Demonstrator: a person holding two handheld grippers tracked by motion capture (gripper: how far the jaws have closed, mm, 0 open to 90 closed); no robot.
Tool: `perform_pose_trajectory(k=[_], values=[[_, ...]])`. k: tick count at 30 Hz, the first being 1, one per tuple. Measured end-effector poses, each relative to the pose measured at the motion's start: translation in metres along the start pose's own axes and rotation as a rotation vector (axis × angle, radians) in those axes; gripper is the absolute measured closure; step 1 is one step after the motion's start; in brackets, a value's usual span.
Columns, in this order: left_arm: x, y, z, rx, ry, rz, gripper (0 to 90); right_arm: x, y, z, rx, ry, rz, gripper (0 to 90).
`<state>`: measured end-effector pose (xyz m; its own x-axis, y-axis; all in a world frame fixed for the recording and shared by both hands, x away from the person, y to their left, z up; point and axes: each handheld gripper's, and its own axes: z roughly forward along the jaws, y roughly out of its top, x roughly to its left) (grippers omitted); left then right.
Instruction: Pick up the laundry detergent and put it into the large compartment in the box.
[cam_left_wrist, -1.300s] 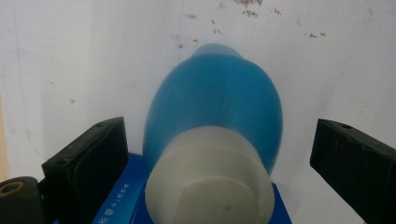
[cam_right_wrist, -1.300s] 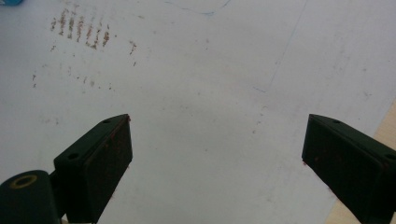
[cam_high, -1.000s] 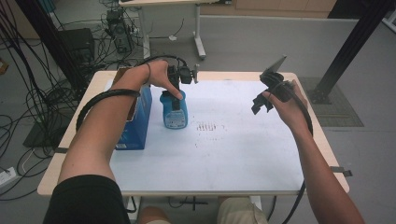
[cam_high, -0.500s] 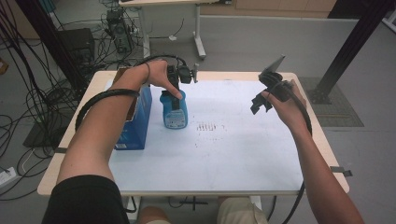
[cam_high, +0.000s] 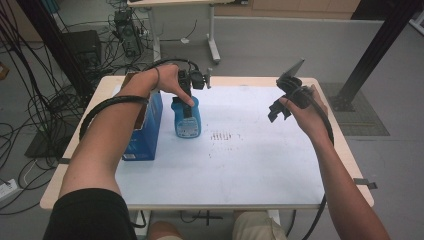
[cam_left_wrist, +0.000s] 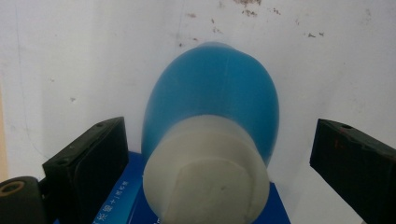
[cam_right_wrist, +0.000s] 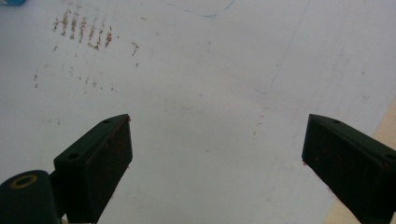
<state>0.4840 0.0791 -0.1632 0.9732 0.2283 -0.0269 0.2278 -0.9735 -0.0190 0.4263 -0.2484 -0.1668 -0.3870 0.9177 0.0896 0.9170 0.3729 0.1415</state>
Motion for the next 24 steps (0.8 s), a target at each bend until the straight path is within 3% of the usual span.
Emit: perform_pose_trajectory(k=[24], values=[[0.0002,0.0003,0.001,0.0,0.0,-0.001,5.0,0.0002,0.0,0.0001,-0.001,-0.001,-0.003,8.7]])
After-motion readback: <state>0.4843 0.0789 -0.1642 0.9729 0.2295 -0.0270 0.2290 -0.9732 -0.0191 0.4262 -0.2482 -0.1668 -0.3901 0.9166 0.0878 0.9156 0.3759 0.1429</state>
